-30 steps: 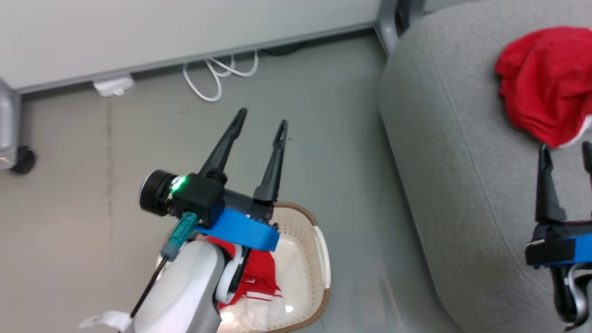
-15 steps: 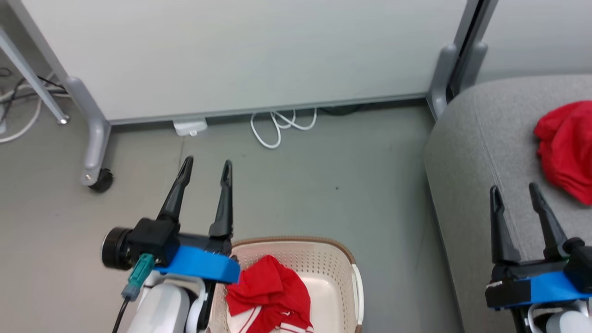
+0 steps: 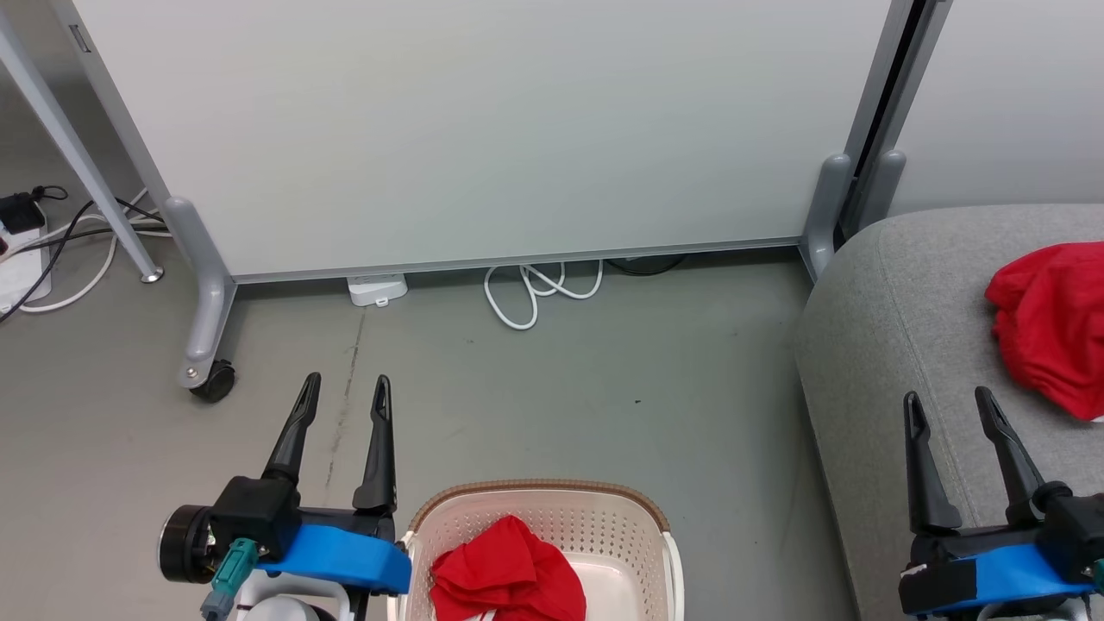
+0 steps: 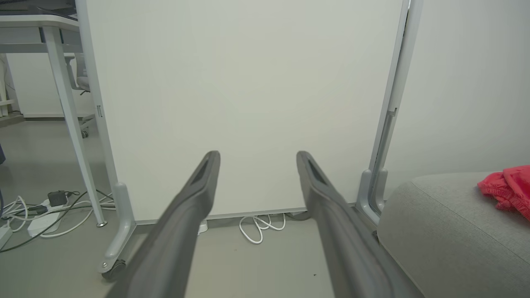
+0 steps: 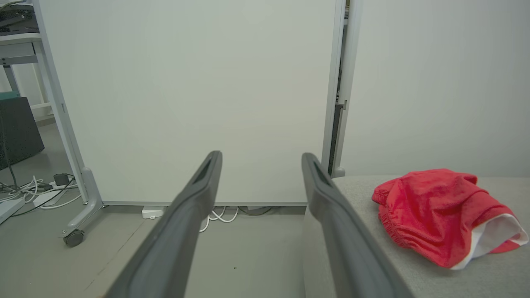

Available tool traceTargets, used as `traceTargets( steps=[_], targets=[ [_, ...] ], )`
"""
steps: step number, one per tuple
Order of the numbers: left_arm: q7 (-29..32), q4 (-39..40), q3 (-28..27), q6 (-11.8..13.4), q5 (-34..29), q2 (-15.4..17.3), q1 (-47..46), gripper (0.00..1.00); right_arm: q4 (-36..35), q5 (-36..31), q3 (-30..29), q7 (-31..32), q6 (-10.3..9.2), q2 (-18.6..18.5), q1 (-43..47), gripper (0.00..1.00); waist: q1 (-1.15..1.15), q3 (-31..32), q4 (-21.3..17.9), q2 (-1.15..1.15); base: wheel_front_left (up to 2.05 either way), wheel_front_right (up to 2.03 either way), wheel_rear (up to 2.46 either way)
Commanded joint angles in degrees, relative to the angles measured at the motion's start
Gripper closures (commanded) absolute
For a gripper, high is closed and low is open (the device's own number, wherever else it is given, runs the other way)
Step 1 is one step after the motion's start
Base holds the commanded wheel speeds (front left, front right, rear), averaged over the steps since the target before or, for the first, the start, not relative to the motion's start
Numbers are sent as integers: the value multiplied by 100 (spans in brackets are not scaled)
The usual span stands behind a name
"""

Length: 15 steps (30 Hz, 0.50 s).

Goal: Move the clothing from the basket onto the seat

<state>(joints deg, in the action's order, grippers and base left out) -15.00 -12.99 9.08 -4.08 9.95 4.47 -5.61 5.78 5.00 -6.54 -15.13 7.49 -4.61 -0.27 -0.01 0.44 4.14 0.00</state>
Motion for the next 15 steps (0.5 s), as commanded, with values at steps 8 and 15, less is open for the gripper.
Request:
traceTargets(
  steps=[8, 15],
  targets=[
    [-28, -77, -164, -96, -150, -73, 106, 0, 23, -106, 12, -4, 2, 73, 126, 0, 1, 39, 0, 0, 0, 0, 0],
    [-28, -74, -219, -139, -201, -112, 108, 0, 39, -88, 22, -3, 1, 79, 118, 0, 1, 49, 1, 0, 0, 0, 0]
  ],
)
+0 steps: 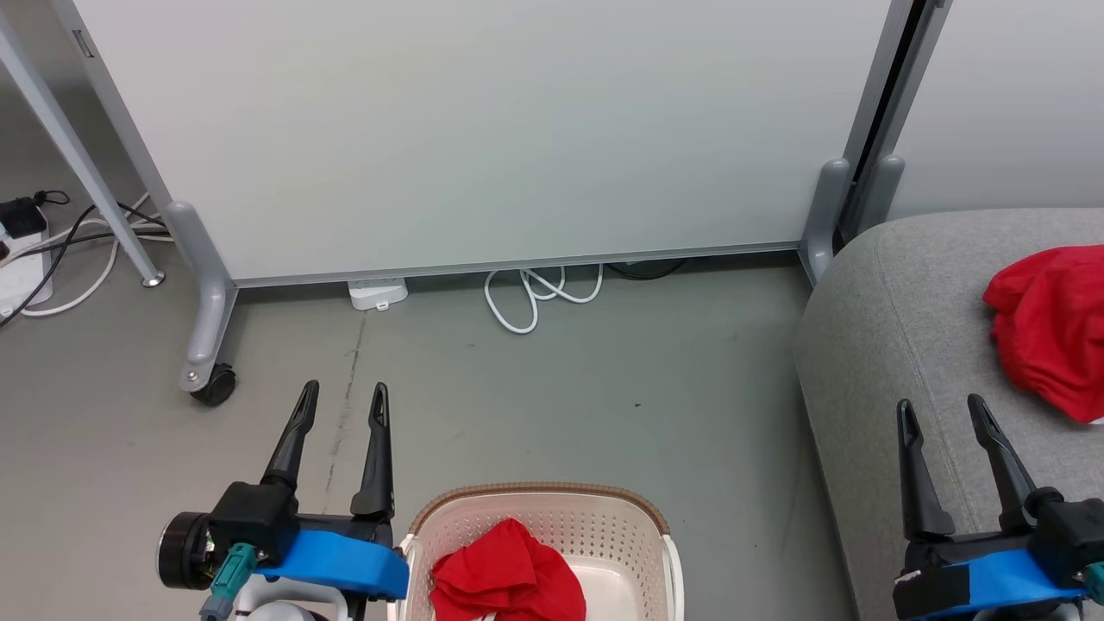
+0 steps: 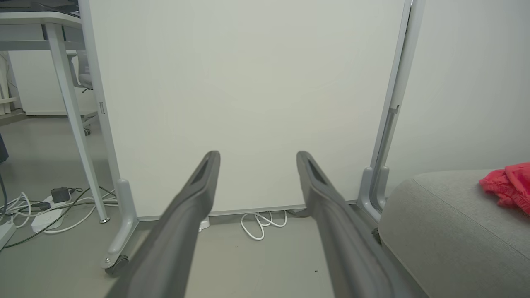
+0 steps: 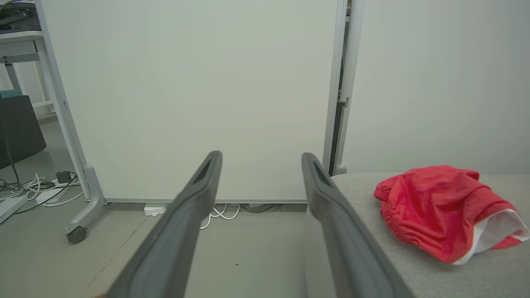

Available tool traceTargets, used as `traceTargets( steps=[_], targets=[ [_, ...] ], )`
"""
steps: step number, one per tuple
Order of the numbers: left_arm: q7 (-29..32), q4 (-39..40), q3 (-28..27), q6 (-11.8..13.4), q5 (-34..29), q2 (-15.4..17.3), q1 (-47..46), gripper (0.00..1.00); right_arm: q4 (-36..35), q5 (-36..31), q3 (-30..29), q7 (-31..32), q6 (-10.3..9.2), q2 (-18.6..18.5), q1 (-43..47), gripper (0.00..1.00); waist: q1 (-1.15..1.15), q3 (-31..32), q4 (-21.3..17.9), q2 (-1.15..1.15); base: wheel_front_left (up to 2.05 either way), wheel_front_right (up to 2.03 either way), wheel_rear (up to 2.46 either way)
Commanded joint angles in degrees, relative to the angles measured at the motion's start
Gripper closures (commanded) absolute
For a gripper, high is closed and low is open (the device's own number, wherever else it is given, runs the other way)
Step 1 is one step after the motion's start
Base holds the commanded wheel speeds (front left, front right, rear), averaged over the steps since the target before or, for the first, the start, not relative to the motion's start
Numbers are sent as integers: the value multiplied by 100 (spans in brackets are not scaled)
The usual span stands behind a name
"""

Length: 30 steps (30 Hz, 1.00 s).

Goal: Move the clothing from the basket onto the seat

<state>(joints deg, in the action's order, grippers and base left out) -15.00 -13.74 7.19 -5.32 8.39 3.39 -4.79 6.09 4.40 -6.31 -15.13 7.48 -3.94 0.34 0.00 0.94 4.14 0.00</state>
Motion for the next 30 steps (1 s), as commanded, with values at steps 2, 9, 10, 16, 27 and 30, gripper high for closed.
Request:
traceTargets(
  steps=[2, 9, 10, 16, 27, 30],
  targets=[
    [-28, 0, -35, -20, -52, -8, 30, 0, 10, -24, 2, -3, 3, 12, 61, 0, 0, -1, -1, 0, 0, 0, 0],
    [-28, -28, -63, -62, -34, -35, 16, 0, -14, 7, 22, -4, 3, 28, 91, 0, 0, -36, -18, 0, 0, 0, 0],
    [-28, -55, -31, -78, -42, -37, -29, 0, -24, 9, 27, -4, 3, 29, 81, 0, 0, -49, -23, 0, 0, 0, 0],
    [-27, -482, 299, -168, -223, 48, -545, 0, -77, 33, 68, -3, 3, -49, -135, 0, 0, -274, -105, 0, 0, 0, 0],
    [-23, -2203, 1830, -209, -686, 459, -2223, 0, -382, 133, 328, -3, 3, -305, -1243, 0, 0, -1765, -679, 0, 0, 0, 0],
    [51, -2852, 2380, -209, -633, 540, -2766, 0, -468, 186, 395, -3, 3, -316, -1616, 0, 0, -2274, -867, 0, 0, 0, 0]
  ],
)
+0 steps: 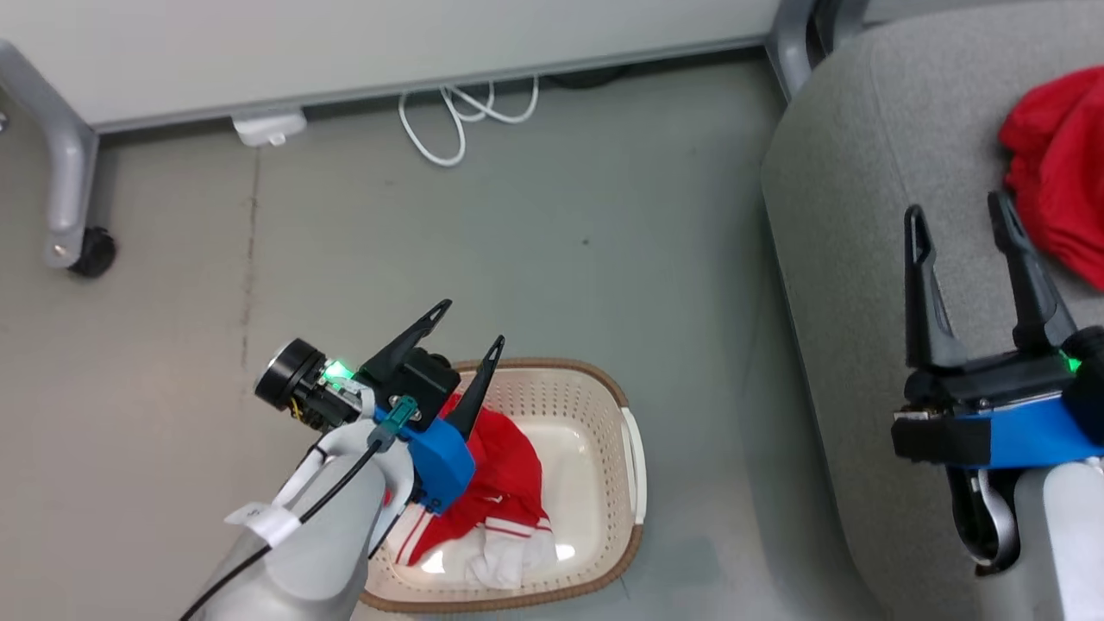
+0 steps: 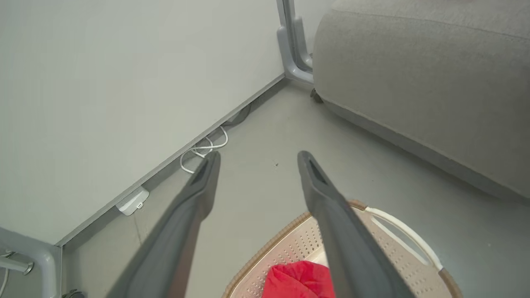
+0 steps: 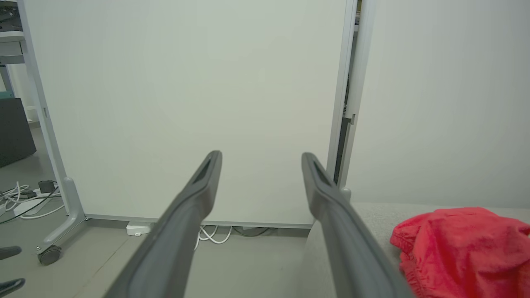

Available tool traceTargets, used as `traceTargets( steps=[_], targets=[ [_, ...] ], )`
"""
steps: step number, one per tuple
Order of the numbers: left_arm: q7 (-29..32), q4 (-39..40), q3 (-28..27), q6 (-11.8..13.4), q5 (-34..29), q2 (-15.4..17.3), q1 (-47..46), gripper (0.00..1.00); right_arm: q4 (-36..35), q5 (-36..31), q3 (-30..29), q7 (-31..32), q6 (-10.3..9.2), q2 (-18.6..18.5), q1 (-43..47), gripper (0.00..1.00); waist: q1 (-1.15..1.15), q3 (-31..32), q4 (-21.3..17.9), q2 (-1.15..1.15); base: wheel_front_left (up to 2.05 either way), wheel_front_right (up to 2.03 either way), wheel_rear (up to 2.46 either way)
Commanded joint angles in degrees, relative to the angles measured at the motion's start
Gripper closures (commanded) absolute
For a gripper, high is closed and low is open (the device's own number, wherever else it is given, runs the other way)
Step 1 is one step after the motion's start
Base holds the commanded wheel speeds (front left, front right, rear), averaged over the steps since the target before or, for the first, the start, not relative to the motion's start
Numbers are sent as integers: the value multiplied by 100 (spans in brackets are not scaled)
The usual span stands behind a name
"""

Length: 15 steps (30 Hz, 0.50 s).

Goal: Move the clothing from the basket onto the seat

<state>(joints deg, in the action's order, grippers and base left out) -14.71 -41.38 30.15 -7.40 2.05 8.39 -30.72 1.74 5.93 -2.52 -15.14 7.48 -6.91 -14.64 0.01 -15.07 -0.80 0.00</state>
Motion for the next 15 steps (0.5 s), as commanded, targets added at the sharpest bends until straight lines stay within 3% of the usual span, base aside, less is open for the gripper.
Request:
traceTargets(
  steps=[1, 11, 15],
  targets=[
    [21, -272, 268, -2, 3, 69, -357, 0, -62, 39, 28, -1, 3, -12, -220, 0, -1, -828, -427, 0, 0, 0, 0],
    [537, -1915, 2397, -2, 265, 300, -1683, 0, -335, 128, 146, -1, 3, 115, -921, 0, -1, -2252, -889, 0, 0, 0, 0],
    [1009, -2382, 3181, -2, 511, 376, -2074, 0, -441, 152, 175, -1, 3, 169, -1121, 0, -1, -2738, -1010, 0, 0, 0, 0]
  ],
)
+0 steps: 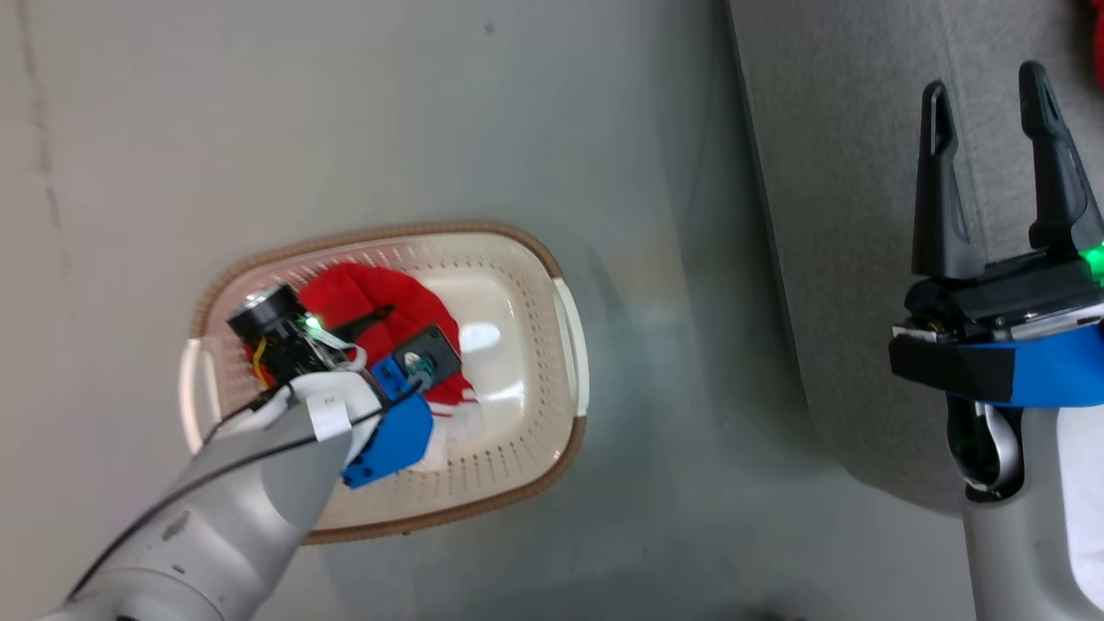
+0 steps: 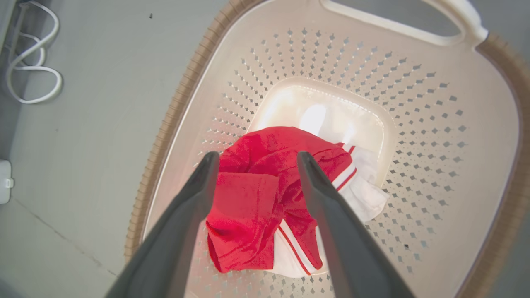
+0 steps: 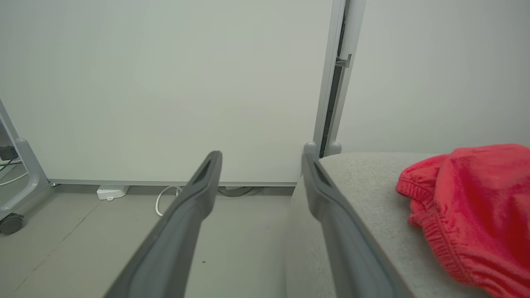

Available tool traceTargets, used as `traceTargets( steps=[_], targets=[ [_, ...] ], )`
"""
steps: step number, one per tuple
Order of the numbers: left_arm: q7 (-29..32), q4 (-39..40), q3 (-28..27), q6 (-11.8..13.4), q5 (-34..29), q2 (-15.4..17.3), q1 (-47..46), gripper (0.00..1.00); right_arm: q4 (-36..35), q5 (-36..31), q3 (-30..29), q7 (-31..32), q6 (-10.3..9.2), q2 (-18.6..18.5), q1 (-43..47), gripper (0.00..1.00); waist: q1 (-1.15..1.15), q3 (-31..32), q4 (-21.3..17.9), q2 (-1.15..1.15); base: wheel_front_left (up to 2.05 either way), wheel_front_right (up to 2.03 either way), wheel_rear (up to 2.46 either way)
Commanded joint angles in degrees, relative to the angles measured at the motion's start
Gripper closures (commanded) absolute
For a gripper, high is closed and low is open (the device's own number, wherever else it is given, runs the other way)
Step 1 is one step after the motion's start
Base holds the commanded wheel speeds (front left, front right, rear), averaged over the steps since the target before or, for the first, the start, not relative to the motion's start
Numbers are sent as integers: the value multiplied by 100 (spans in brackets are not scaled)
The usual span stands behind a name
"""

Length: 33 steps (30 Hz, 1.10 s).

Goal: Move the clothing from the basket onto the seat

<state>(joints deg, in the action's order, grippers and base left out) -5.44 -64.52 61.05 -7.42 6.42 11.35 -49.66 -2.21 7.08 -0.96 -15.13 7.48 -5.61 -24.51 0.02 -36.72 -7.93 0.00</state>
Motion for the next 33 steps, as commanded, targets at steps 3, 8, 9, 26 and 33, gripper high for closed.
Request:
traceTargets(
  steps=[3, 8, 9, 26, 33],
  targets=[
    [342, -266, 613, 0, 239, 164, -440, 0, -119, 45, 79, -3, 3, 85, -273, 0, -2, -887, -394, 0, 0, 0, 0],
    [649, -405, 1145, 0, 303, 353, -724, 0, -259, 74, 144, -2, 2, 144, -464, 0, -2, -1325, -552, 0, 0, 0, 0],
    [708, -417, 1179, 0, 272, 386, -763, 0, -288, 74, 143, -3, 3, 150, -490, 0, -2, -1404, -575, 0, 0, 0, 0],
    [941, -718, 1249, -1, -460, 489, -1353, 0, -789, -5, 251, -3, 3, 237, -430, 0, -2, -2398, -700, 0, 0, 0, 0],
    [1057, -816, 1250, -5, -400, 379, -1343, 100, -867, -22, 243, -3, 3, 252, -358, 0, -2, -2462, -686, 0, 0, 0, 0]
  ],
)
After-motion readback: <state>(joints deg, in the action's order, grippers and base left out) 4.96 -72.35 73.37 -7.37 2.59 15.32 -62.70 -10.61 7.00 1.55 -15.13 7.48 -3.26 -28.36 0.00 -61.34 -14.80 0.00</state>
